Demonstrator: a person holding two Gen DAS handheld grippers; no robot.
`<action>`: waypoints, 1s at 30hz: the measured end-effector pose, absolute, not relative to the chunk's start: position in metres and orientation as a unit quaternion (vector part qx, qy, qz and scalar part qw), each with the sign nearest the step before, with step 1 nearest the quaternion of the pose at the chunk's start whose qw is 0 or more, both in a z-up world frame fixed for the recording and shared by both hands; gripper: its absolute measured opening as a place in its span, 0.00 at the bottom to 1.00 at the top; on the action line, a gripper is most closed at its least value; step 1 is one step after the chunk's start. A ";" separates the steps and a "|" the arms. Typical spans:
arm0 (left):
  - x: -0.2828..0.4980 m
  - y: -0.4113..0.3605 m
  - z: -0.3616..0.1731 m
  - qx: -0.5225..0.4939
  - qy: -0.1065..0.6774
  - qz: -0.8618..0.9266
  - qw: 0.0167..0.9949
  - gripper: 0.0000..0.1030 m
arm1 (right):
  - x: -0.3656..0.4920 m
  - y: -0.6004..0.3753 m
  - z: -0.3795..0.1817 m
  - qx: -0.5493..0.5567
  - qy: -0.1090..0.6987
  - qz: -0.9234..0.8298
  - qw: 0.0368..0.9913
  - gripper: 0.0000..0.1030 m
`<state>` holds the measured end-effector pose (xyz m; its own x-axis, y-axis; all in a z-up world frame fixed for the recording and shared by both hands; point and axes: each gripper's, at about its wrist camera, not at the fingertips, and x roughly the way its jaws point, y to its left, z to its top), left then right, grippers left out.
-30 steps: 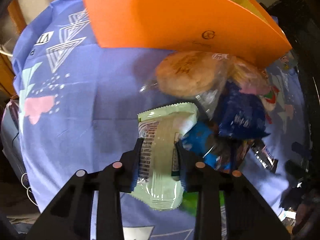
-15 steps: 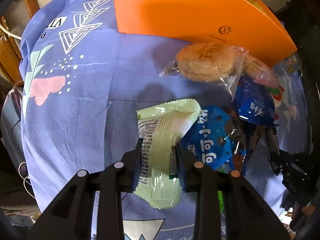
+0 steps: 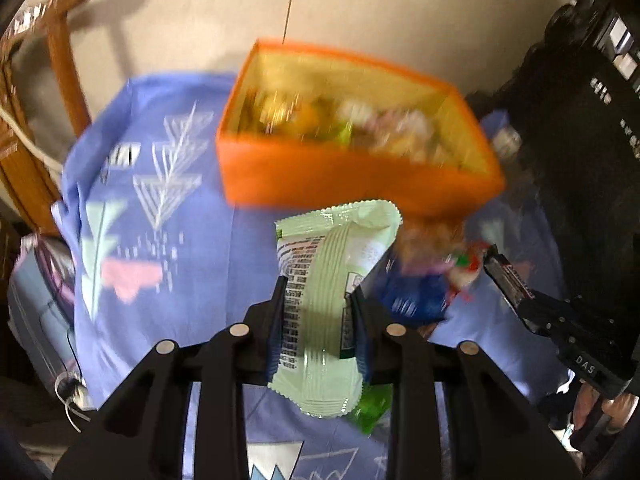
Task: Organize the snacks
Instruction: 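Lift both held snacks over the orange box and open both tools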
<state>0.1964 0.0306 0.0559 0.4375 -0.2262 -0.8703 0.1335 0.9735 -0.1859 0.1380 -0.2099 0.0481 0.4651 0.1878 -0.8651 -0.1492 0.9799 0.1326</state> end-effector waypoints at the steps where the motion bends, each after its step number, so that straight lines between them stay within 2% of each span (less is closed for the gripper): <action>1: 0.205 0.028 0.066 -0.046 0.510 -0.111 0.852 0.27 | 0.147 -0.210 0.061 0.022 0.493 0.101 0.864 0.16; 8: 0.272 0.011 0.102 -0.034 0.481 -0.119 0.868 0.27 | 0.210 -0.217 0.105 0.042 0.437 0.095 0.893 0.16; 13: 0.326 0.000 0.102 -0.036 0.478 -0.117 0.870 0.28 | 0.265 -0.226 0.103 0.073 0.426 0.091 0.897 0.17; 14: 0.335 -0.002 0.100 -0.037 0.477 -0.114 0.871 0.32 | 0.272 -0.227 0.103 0.078 0.427 0.091 0.896 0.17; 16: 0.352 -0.005 0.093 -0.047 0.475 -0.103 0.873 0.56 | 0.285 -0.230 0.099 0.098 0.421 0.085 0.898 0.24; 17: 0.355 -0.005 0.090 -0.046 0.472 -0.091 0.876 0.80 | 0.290 -0.233 0.098 0.111 0.410 0.079 0.902 0.48; 18: 0.354 -0.005 0.090 -0.040 0.461 -0.066 0.884 0.90 | 0.289 -0.236 0.098 0.118 0.400 0.065 0.907 0.59; 19: 0.351 -0.005 0.089 -0.040 0.455 -0.063 0.887 0.90 | 0.285 -0.237 0.100 0.121 0.385 0.054 0.913 0.69; 20: 0.349 -0.005 0.086 -0.042 0.457 -0.073 0.886 0.90 | 0.280 -0.236 0.100 0.117 0.371 0.057 0.919 0.68; 30: 0.306 -0.001 0.048 -0.017 0.505 -0.081 0.859 0.90 | 0.241 -0.230 0.069 0.060 0.411 0.065 0.908 0.68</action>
